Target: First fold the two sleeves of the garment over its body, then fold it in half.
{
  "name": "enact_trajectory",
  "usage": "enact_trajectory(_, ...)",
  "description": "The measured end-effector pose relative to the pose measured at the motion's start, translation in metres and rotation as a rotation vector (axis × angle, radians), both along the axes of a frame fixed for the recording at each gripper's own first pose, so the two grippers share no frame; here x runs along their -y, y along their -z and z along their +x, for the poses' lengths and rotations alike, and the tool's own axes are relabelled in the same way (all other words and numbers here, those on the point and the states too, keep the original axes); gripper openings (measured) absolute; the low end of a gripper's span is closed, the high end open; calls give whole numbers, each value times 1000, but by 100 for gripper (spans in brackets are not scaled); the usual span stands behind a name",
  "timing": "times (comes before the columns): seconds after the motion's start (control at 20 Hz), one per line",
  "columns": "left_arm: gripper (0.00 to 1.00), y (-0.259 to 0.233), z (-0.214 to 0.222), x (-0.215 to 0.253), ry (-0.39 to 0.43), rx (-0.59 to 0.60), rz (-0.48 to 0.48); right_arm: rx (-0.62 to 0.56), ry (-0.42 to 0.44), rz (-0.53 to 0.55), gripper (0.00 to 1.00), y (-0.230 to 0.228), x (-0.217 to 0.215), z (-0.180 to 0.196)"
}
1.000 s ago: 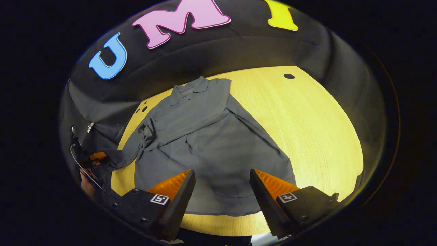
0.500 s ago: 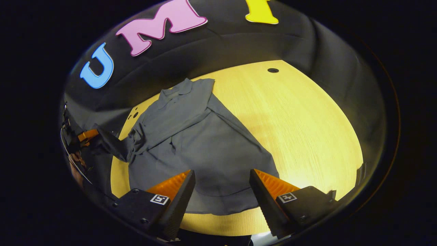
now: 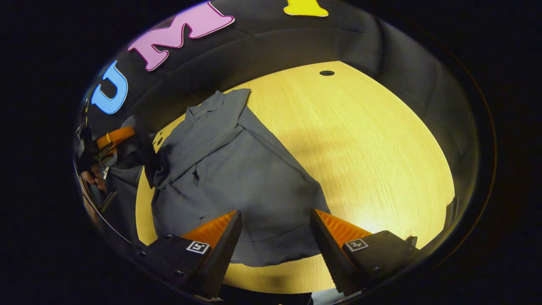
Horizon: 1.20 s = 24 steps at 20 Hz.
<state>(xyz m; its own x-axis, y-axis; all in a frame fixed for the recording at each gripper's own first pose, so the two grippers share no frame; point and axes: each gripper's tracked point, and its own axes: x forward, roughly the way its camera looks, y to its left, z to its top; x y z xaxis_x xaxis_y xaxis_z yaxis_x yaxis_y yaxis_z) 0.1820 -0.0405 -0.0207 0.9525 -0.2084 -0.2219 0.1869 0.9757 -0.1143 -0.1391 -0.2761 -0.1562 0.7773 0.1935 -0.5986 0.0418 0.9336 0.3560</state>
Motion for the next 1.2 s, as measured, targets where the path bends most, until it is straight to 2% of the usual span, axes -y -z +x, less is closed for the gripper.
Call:
enact_trajectory(0.3, 5, 30, 32, 85, 94, -86, -72, -21, -16, 9, 99, 10, 12, 4)
enact_trajectory(0.45, 6, 47, 42, 116, 121, -116, -49, -35, -14, 11, 99, 16, 20, 5)
enact_trajectory(0.75, 7, 76, 61, 142, 121, -154, 19, -46, -2, 23, 99, 17, 35, 8)
enact_trajectory(0.9, 19, 82, 66, 143, 110, -149, 57, -59, -4, 19, 99, 23, 40, 13)
enact_trajectory(0.95, 19, 77, 66, 143, 114, -126, 62, -64, -6, 15, 99, 24, 41, 14)
enact_trajectory(1.1, 60, 67, 57, 136, 136, -71, 79, -76, -29, 1, 99, 29, 38, 16)
enact_trajectory(1.15, 67, 67, 51, 132, 153, -72, 82, -82, -40, -2, 99, 32, 37, 15)
enact_trajectory(1.2, 83, 69, 42, 125, 164, -76, 92, -87, -50, -8, 99, 34, 36, 14)
